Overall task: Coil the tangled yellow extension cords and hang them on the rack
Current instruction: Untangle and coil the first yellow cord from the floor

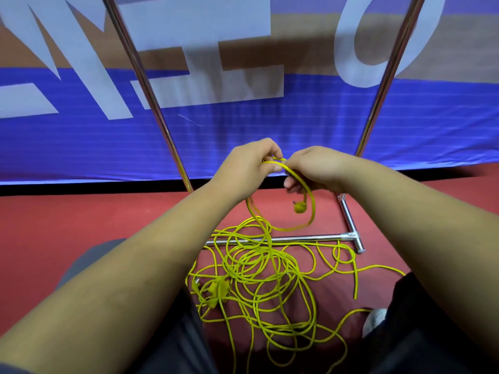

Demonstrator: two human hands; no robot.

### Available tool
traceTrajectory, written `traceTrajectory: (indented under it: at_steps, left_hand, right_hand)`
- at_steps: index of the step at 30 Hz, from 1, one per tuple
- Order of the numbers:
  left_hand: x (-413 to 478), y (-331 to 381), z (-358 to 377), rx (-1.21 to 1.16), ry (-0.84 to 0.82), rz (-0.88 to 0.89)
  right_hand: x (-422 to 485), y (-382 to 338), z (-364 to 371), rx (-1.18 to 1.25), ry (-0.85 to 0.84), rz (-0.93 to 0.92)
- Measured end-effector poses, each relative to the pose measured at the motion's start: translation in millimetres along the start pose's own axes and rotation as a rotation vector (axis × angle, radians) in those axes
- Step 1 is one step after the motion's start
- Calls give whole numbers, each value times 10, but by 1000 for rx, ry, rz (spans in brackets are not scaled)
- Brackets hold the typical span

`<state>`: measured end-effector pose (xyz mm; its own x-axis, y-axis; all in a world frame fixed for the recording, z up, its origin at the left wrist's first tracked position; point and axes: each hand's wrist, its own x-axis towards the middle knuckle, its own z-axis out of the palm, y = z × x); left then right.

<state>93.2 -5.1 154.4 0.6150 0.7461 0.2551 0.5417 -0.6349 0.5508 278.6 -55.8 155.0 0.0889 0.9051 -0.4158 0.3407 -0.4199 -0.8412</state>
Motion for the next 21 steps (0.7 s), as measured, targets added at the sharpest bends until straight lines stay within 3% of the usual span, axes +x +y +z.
traceTrajectory:
  at_steps: [4,8,11,21]
  left_hand:
    - [4,-92,-37,-143,2,-187]
    - [-33,-166,-75,-274,-196,-244]
    - [-46,-264,64,-407,-298,-293]
    - [-321,-480,497,-604,-985,-385]
  right_hand:
    - [6,-68,3,162,-11,-37]
    - [-73,-120,-29,134,25,-81]
    - [-83,-172,-82,302,94,-115]
    - [-125,-267,-219,817,183,-243]
